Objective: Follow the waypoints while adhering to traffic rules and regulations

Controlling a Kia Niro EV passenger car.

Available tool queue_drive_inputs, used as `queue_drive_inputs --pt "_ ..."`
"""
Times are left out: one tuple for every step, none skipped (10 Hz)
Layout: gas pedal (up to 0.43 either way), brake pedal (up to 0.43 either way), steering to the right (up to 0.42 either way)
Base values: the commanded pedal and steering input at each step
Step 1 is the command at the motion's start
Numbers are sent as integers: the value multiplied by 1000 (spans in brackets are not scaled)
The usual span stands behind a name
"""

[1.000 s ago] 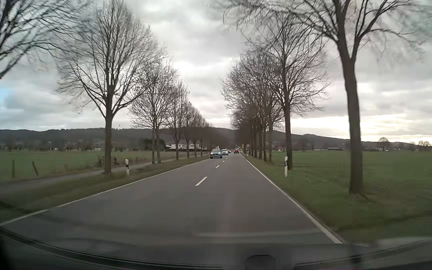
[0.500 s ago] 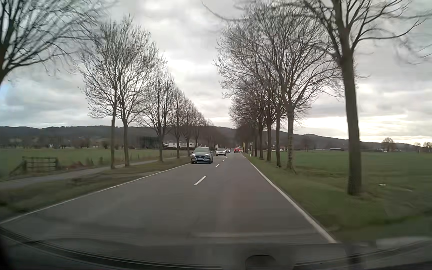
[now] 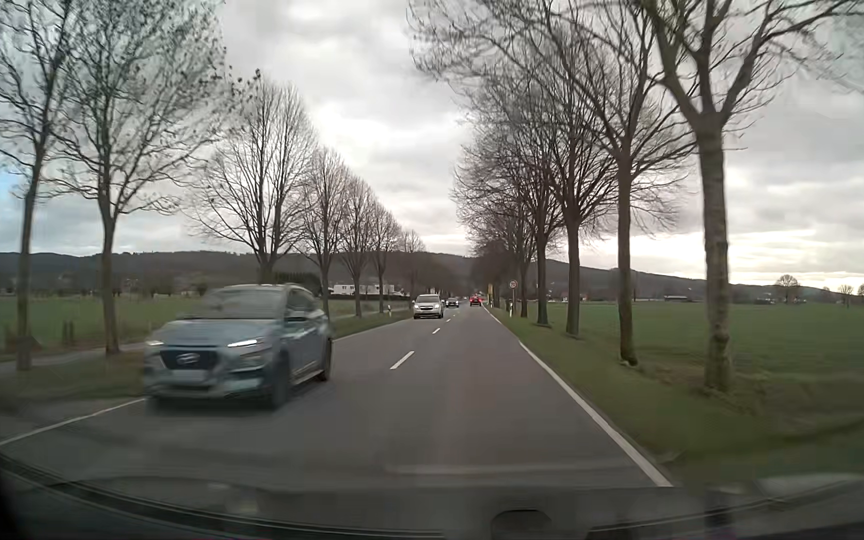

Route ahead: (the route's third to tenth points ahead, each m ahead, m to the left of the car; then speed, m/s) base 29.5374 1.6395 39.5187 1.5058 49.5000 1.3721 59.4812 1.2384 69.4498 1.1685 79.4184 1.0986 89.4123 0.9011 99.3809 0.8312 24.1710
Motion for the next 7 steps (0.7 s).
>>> queue_drive_inputs --pt "260 0 4" --pt "260 0 4" --pt "260 0 4" --pt "248 0 4" --pt "177 0 4" --pt "138 0 4" --pt "138 0 4"
